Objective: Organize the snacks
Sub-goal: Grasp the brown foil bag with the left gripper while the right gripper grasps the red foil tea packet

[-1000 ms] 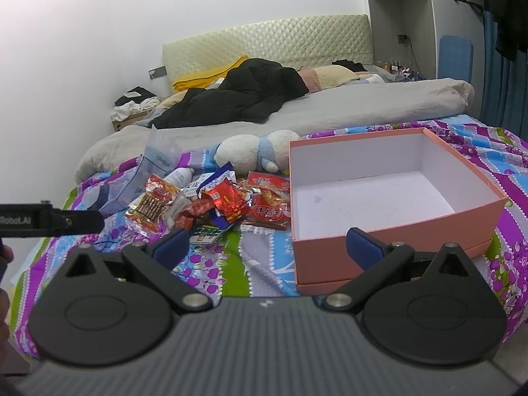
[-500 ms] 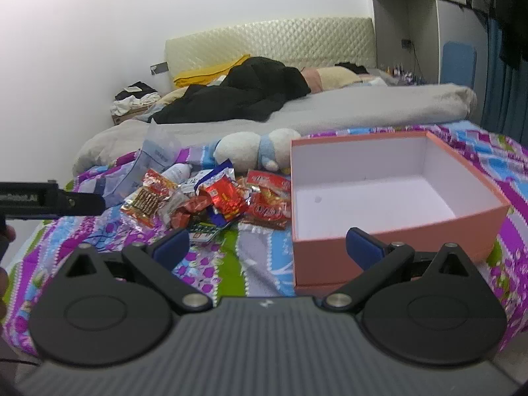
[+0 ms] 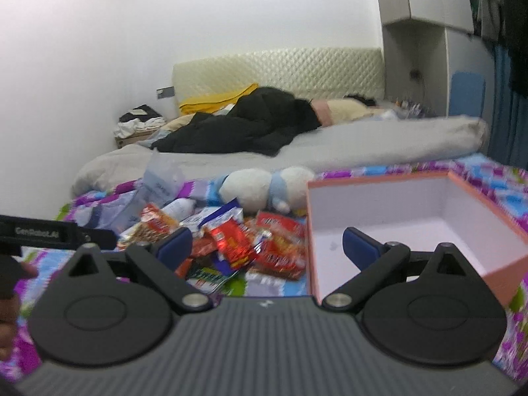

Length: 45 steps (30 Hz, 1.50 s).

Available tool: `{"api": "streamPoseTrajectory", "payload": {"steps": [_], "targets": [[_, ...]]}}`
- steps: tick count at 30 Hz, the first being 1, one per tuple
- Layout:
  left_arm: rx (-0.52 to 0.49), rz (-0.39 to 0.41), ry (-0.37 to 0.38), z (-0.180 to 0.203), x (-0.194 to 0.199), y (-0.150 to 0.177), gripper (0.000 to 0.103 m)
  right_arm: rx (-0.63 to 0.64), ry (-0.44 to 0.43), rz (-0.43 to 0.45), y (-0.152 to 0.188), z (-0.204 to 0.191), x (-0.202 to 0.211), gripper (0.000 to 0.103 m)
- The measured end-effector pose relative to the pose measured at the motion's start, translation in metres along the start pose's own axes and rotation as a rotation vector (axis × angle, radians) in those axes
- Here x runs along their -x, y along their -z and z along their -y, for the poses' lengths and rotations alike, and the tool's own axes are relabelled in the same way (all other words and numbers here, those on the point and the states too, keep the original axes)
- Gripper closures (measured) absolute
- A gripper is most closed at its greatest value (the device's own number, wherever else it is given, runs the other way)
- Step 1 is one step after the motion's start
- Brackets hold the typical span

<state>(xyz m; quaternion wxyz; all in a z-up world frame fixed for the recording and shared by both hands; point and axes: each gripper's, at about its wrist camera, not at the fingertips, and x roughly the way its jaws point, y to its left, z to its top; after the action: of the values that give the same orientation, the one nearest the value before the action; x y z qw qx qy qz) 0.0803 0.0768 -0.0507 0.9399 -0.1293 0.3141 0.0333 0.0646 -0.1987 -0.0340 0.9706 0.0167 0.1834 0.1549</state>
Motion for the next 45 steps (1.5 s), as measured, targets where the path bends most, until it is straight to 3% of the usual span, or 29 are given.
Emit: {"api": "streamPoseTrajectory", "payload": {"steps": [3, 7, 13, 15, 16, 17, 24, 33, 38, 42, 45], "targets": [[0.030, -0.017, 0.031, -0.014, -0.017, 0.004, 0.000, 0.041, -0.005, 0.025, 0.002, -0.009, -0.009, 0.004], [0.042, -0.029, 0.002, -0.030, -0.040, 0.015, 0.000, 0.064, -0.080, 0.027, 0.004, -0.017, -0.023, 0.004], [0.039, -0.047, -0.026, -0.048, -0.070, 0.025, 0.000, 0.089, -0.125, -0.010, 0.006, -0.035, -0.052, 0.004], [0.026, -0.058, -0.029, -0.051, -0.082, 0.025, 0.001, 0.094, -0.118, -0.004, 0.006, -0.040, -0.061, 0.020], [0.019, -0.063, -0.025, -0.051, -0.086, 0.025, 0.001, 0.107, -0.098, -0.010, 0.006, -0.043, -0.067, 0.036], [0.013, -0.068, -0.019, -0.052, -0.091, 0.025, 0.001, 0.122, -0.083, -0.027, 0.006, -0.046, -0.074, 0.040], [-0.043, -0.093, 0.025, -0.055, -0.134, 0.019, 0.010, 0.154, -0.064, -0.120, 0.012, -0.055, -0.134, 0.040], [-0.173, -0.141, 0.073, -0.050, -0.195, 0.005, 0.017, 0.226, -0.111, -0.259, 0.025, -0.054, -0.218, 0.040], [-0.253, -0.182, 0.079, -0.043, -0.228, 0.004, 0.027, 0.269, -0.131, -0.314, 0.031, -0.051, -0.250, 0.040], [-0.325, -0.164, 0.075, -0.037, -0.237, 0.008, 0.030, 0.323, -0.150, -0.352, 0.037, -0.055, -0.267, 0.040], [-0.378, -0.148, 0.048, -0.030, -0.239, 0.014, 0.038, 0.348, -0.168, -0.394, 0.041, -0.059, -0.275, 0.040]]}}
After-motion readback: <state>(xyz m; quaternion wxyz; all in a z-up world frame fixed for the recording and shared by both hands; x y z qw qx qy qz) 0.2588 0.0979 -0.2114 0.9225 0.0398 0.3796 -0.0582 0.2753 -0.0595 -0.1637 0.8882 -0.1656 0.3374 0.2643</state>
